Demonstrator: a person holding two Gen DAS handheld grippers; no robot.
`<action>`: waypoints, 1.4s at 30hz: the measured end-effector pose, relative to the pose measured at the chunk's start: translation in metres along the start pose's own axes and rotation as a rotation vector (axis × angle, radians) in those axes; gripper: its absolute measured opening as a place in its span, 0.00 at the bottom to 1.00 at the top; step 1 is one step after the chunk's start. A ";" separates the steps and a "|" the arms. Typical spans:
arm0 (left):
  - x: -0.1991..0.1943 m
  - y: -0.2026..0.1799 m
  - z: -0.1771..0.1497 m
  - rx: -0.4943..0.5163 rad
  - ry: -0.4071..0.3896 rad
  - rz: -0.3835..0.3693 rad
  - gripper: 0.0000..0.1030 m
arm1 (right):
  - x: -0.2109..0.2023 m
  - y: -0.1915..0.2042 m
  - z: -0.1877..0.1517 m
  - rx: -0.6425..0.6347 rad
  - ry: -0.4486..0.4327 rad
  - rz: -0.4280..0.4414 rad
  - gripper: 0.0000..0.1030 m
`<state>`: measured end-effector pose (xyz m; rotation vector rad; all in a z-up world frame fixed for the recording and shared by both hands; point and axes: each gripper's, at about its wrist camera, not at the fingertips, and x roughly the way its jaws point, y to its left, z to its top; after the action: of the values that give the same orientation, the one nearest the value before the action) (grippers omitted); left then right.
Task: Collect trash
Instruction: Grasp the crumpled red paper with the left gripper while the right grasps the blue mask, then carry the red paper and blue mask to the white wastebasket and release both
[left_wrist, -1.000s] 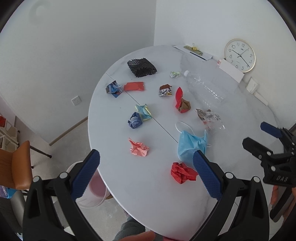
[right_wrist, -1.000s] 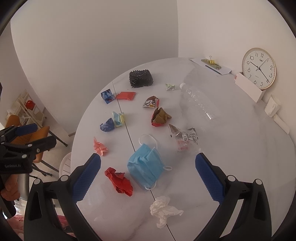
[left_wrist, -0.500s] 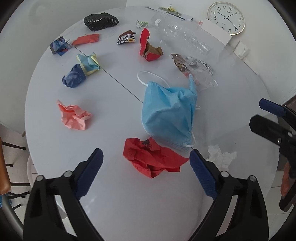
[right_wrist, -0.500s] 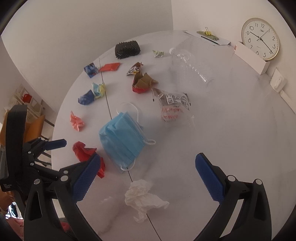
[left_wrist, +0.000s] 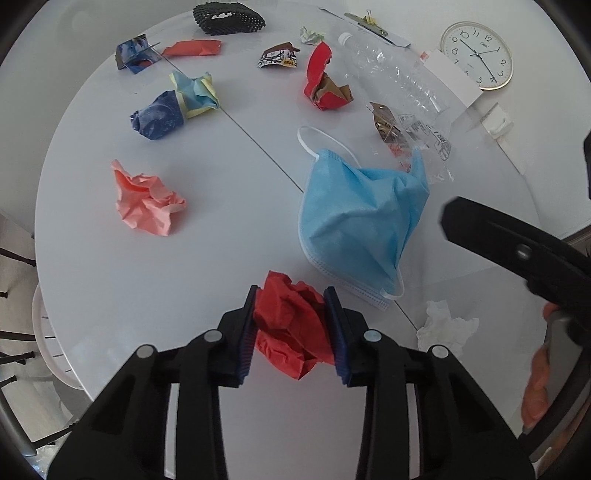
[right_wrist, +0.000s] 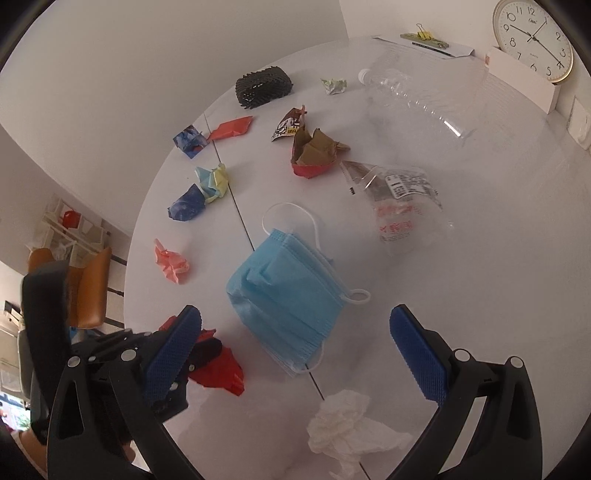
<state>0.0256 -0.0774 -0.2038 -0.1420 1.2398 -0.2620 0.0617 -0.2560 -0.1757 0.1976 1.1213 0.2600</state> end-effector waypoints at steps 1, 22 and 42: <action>-0.004 0.003 -0.001 -0.006 -0.006 0.002 0.33 | 0.009 0.002 0.002 0.020 0.010 -0.008 0.98; -0.133 0.201 -0.057 -0.302 -0.153 0.221 0.33 | -0.030 0.083 0.006 -0.173 -0.053 0.056 0.16; -0.066 0.357 -0.084 -0.297 0.036 0.199 0.63 | 0.066 0.348 -0.025 -0.382 0.077 0.260 0.17</action>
<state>-0.0311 0.2870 -0.2596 -0.2687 1.3137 0.0940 0.0290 0.0956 -0.1436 -0.0075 1.1002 0.7110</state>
